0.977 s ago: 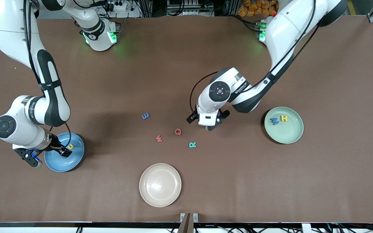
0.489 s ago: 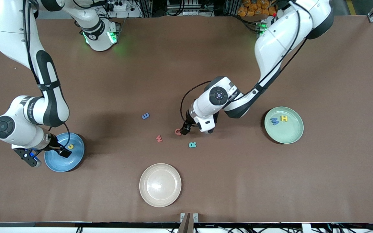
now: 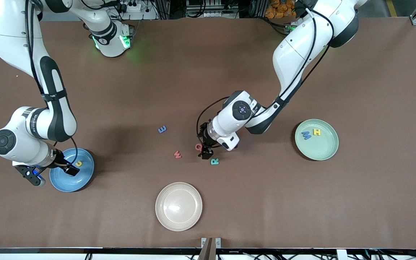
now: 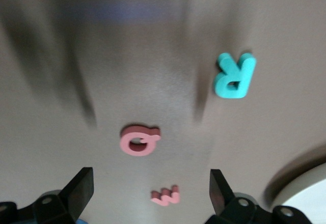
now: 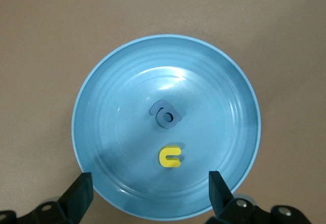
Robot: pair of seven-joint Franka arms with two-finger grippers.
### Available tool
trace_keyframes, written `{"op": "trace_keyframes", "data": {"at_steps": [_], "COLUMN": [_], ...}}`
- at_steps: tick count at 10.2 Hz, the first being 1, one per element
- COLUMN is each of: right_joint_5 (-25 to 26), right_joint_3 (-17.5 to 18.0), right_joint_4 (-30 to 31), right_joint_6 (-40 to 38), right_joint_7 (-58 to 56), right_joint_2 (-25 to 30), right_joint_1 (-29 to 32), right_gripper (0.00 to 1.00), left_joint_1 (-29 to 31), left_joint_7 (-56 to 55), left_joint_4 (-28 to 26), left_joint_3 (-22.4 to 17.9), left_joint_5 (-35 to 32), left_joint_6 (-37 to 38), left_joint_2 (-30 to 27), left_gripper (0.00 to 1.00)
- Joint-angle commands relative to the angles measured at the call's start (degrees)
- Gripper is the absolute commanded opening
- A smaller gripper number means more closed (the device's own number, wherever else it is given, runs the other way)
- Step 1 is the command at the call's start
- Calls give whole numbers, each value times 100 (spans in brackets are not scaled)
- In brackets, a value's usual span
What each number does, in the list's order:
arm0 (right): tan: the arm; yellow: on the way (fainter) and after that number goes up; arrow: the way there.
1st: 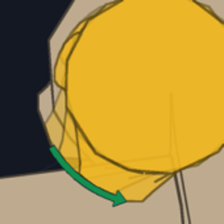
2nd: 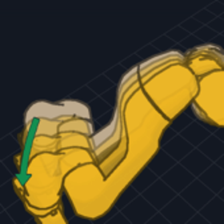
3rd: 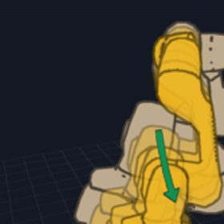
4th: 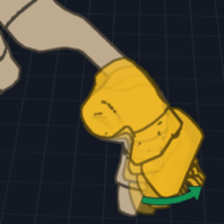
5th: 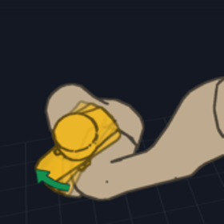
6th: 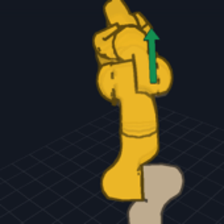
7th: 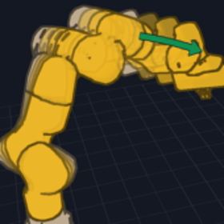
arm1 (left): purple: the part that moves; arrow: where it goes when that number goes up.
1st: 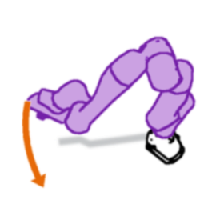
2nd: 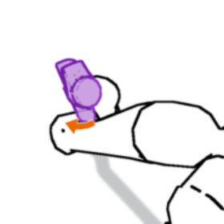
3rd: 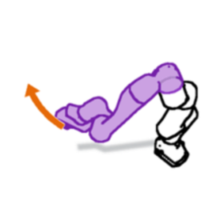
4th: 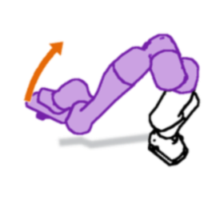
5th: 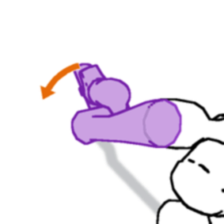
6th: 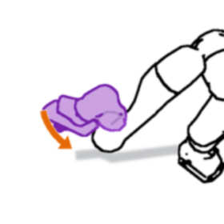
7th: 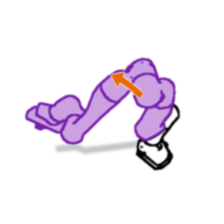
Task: Sort upper and lower case letters into plates
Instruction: 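Drop the u onto the blue plate while the left gripper reaches the Q, then grasp the pink Q with the left gripper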
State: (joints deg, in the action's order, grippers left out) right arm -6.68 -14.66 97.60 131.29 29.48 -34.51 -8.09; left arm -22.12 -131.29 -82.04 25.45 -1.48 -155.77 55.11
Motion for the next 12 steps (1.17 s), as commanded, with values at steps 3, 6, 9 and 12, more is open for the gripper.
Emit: {"op": "trace_keyframes", "data": {"at_steps": [3,6,9,12], "right_joint_5": [-35,-35,-35,-35], "right_joint_3": [33,33,33,33], "right_joint_4": [-56,-57,-57,-57], "right_joint_6": [-130,-139,-139,-139], "right_joint_7": [-47,-56,-65,-56], "right_joint_2": [-3,-3,-3,-3], "right_joint_1": [18,18,27,27], "right_gripper": [100,100,100,100], "left_joint_1": [-685,-749,-749,-741], "left_joint_7": [-116,-90,-63,-63], "left_joint_4": [223,223,206,197], "left_joint_3": [-565,-700,-700,-700], "left_joint_5": [359,420,420,455], "left_joint_6": [-418,-437,-437,-446], "left_joint_2": [316,333,421,422], "left_gripper": [100,100,100,81]}}
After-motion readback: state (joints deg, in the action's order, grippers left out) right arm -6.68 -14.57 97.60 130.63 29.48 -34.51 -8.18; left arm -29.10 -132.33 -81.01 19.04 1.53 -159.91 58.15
